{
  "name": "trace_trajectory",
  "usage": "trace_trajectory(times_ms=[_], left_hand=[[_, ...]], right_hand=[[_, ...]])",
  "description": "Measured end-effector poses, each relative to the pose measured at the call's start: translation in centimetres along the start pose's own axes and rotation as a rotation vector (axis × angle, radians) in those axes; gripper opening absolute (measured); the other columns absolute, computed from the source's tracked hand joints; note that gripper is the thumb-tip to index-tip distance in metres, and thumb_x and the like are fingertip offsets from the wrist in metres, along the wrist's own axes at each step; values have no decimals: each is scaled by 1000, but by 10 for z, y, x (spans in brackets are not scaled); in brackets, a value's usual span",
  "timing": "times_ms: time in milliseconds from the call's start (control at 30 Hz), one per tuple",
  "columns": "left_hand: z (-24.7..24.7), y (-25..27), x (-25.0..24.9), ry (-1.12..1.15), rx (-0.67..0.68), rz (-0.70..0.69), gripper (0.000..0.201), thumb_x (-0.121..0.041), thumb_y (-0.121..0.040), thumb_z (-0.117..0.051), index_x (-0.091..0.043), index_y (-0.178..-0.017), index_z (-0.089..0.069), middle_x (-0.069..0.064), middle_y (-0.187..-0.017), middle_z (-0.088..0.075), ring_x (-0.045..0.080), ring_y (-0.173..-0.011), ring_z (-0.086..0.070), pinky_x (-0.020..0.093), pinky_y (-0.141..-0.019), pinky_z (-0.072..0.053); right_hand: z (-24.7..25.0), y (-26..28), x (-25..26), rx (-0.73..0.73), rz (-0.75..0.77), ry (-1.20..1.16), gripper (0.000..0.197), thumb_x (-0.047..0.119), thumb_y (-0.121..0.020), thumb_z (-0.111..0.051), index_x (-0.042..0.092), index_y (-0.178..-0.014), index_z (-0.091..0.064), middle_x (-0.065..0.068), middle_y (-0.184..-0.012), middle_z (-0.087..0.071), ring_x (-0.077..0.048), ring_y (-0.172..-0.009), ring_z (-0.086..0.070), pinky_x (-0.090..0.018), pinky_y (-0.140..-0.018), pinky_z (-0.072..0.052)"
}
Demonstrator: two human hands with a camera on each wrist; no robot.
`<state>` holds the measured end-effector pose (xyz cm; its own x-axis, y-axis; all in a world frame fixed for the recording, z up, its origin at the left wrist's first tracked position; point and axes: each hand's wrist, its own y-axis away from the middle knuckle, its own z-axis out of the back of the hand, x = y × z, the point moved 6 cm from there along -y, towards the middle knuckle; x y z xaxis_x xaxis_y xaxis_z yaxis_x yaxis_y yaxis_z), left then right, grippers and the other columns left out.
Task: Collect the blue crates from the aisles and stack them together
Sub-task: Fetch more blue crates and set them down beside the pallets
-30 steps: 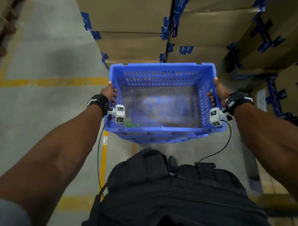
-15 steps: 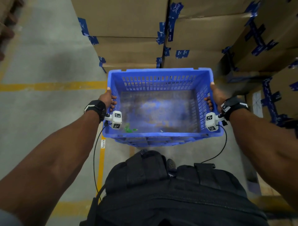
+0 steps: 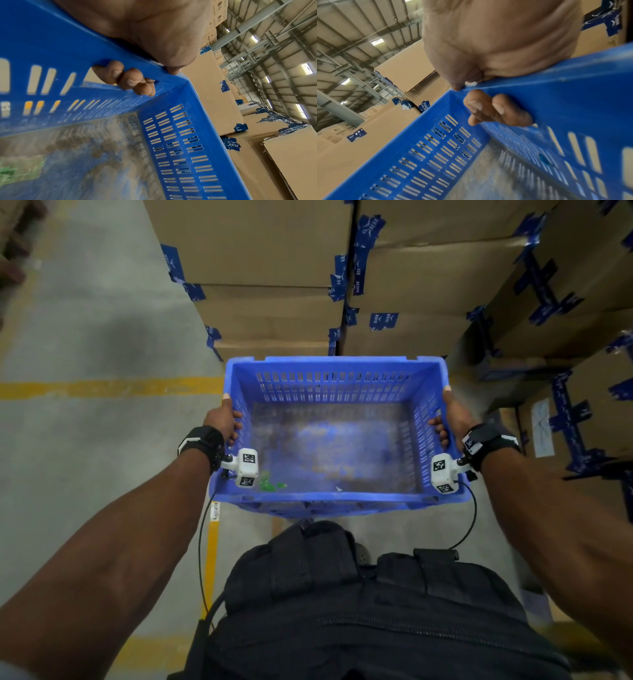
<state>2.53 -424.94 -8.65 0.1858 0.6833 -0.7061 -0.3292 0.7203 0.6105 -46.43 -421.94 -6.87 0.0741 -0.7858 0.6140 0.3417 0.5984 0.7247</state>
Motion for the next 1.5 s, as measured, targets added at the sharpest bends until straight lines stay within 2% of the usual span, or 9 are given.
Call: trace_trajectory(times_ms=[133, 467, 600, 733, 1033, 1133, 1367, 1500], left_hand=[[-2, 3, 4, 29, -19, 5, 59, -59, -104, -26, -13, -79, -54, 4, -65, -43, 18, -49, -29, 26, -49, -24], [-2, 0, 6, 44, -76, 21, 57, -60, -103, -27, -16, -74, -50, 2, -63, -43, 18, -46, -29, 23, -50, -25], [-1, -4, 8, 51, -64, 23, 57, -63, -101, -27, -17, -75, -48, 1, -62, -42, 17, -40, -29, 22, -47, -25], [-1, -3, 5, 86, -27, 33, 56, -64, -101, -26, -17, -78, -46, 0, -63, -38, 16, -45, -25, 22, -48, -23], [-1, 0, 6, 60, 10, 44, 57, -64, -101, -25, -16, -79, -47, 3, -64, -38, 18, -47, -26, 24, -47, -25], [2, -3, 9, 63, 25, 53, 56, -63, -102, -25, -16, -79, -46, 3, -65, -38, 19, -48, -28, 25, -46, -26], [3, 1, 7, 28, -49, -17, 58, -60, -103, -27, -13, -79, -51, 5, -64, -42, 19, -50, -31, 27, -48, -28], [4, -2, 9, -14, -81, -39, 60, -58, -104, -27, -8, -89, -57, 5, -65, -45, 21, -49, -35, 28, -48, -30]], right_hand=[[0, -4, 9, -29, 23, 50, 85, 88, -85, -24, 8, -73, -53, -2, -59, -29, -18, -44, -24, -28, -47, -23], [1, -9, 11, -27, 13, 55, 83, 87, -85, -24, 10, -71, -50, -2, -59, -27, -19, -46, -22, -28, -48, -22], [1, -7, 14, 2, 10, 36, 81, 87, -86, -23, 11, -71, -47, -2, -60, -25, -18, -47, -19, -28, -49, -19], [-1, -5, 19, 25, 10, 34, 81, 85, -87, -21, 11, -70, -46, -2, -60, -23, -18, -48, -18, -29, -50, -18], [0, -3, 12, 31, -28, 18, 83, 89, -83, -23, 11, -71, -48, -1, -57, -26, -16, -43, -20, -26, -46, -20], [-2, -1, 8, 32, -5, 18, 84, 87, -86, -23, 9, -72, -49, -3, -57, -27, -17, -40, -21, -28, -45, -22], [-2, -2, 6, 26, 9, 10, 84, 85, -87, -22, 8, -71, -50, -4, -57, -31, -18, -43, -25, -28, -44, -25], [-2, -4, 4, 23, 15, 10, 86, 86, -87, -23, 6, -74, -52, -5, -57, -33, -20, -44, -28, -29, -45, -28]])
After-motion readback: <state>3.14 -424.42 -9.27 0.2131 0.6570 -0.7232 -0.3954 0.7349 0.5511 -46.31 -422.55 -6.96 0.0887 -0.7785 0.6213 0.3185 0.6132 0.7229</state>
